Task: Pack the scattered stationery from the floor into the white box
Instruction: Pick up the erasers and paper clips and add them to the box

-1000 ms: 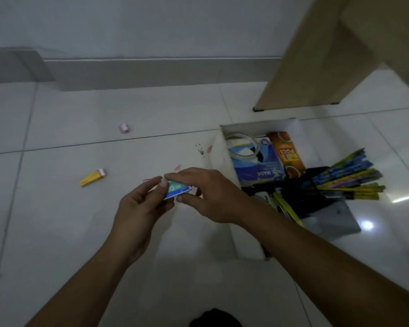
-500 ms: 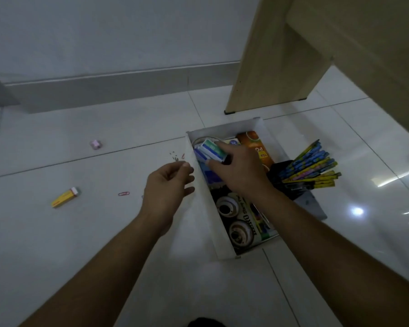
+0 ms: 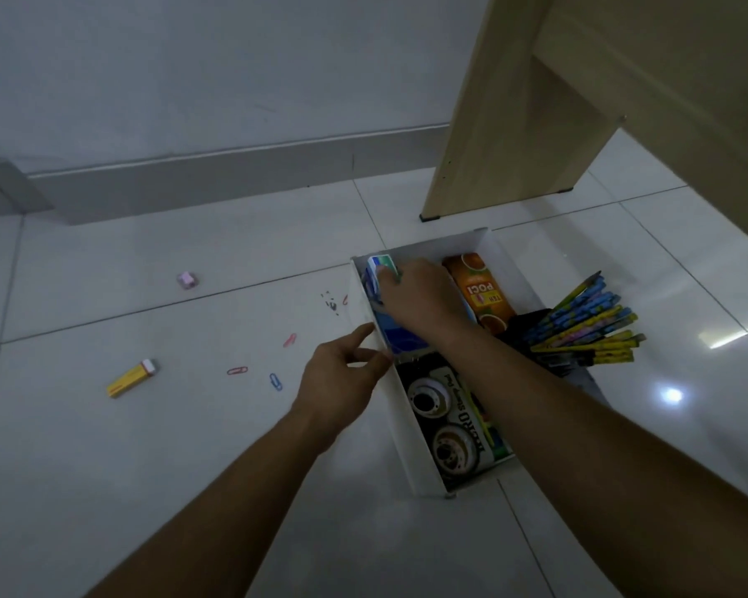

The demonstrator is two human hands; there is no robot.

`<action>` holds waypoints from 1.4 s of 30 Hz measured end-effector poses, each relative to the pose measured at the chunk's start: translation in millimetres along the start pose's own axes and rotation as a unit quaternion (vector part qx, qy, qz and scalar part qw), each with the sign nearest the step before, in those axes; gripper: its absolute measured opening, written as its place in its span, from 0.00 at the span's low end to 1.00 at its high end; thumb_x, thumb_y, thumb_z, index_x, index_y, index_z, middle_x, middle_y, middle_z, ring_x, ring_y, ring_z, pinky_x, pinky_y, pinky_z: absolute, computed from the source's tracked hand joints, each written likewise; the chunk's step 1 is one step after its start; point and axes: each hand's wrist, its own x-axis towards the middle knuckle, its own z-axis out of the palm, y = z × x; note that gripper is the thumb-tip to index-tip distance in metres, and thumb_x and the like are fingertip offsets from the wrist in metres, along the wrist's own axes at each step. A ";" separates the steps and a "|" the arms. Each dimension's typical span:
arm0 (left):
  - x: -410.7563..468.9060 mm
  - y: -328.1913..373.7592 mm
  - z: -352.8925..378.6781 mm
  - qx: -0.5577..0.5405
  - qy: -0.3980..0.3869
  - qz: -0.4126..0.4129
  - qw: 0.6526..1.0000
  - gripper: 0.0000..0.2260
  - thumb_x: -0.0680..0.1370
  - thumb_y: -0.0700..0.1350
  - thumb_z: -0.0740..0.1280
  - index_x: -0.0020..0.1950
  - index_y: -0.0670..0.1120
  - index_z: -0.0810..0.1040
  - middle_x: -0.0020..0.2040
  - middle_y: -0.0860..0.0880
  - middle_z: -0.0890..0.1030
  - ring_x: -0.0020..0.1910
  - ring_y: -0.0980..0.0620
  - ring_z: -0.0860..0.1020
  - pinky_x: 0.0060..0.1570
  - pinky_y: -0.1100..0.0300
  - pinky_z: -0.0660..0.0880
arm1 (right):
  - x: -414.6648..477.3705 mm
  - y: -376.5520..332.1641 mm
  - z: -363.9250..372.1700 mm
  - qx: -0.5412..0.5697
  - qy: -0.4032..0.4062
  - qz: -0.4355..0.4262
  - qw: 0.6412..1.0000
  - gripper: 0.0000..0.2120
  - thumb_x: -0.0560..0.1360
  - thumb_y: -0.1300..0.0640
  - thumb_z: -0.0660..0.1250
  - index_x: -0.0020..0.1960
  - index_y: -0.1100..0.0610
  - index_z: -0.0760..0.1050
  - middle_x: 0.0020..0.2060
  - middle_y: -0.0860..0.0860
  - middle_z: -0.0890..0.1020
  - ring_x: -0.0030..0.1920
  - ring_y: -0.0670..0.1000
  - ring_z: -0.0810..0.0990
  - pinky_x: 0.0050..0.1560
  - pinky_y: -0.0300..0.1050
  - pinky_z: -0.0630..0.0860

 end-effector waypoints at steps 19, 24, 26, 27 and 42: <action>1.3 1.0 -23.5 -0.048 0.059 -0.018 0.997 0.14 0.79 0.45 0.65 0.65 0.45 0.76 0.51 0.48 0.81 0.51 0.51 0.80 0.50 0.56 0.80 | 0.8 -4.5 -3.0 0.030 0.062 -0.023 0.997 0.17 0.75 0.46 0.59 0.52 0.57 0.78 0.51 0.55 0.81 0.52 0.54 0.80 0.50 0.56 0.80; -2.3 -15.2 -46.8 -0.048 0.094 -0.027 0.994 0.09 0.78 0.45 0.67 0.56 0.45 0.80 0.49 0.50 0.82 0.50 0.50 0.81 0.48 0.56 0.81 | -15.3 -36.0 -2.8 0.023 0.102 -0.131 0.986 0.11 0.76 0.51 0.64 0.53 0.55 0.77 0.52 0.53 0.79 0.54 0.54 0.75 0.54 0.53 0.73; -5.3 -27.8 -59.0 -0.043 0.111 -0.035 0.992 0.06 0.78 0.45 0.67 0.53 0.45 0.80 0.49 0.50 0.81 0.51 0.51 0.81 0.47 0.57 0.81 | -20.4 -51.5 6.0 0.045 0.086 -0.161 0.982 0.10 0.75 0.51 0.64 0.53 0.55 0.77 0.52 0.53 0.79 0.54 0.54 0.75 0.55 0.55 0.73; -6.9 -34.6 -65.8 -0.040 0.121 -0.043 0.991 0.06 0.78 0.45 0.67 0.52 0.46 0.80 0.49 0.49 0.82 0.51 0.51 0.81 0.46 0.57 0.80 | -21.5 -58.1 12.8 0.053 0.068 -0.174 0.981 0.10 0.75 0.51 0.64 0.53 0.55 0.77 0.51 0.53 0.79 0.54 0.54 0.75 0.55 0.55 0.73; -1.6 -137.1 -191.6 0.210 0.325 -0.030 0.921 0.13 0.74 0.37 0.68 0.58 0.41 0.79 0.61 0.42 0.77 0.59 0.41 0.76 0.62 0.54 0.70 | 7.6 -128.1 141.6 0.021 -0.208 -0.174 0.962 0.07 0.74 0.54 0.66 0.48 0.56 0.79 0.48 0.53 0.82 0.48 0.54 0.80 0.53 0.49 0.79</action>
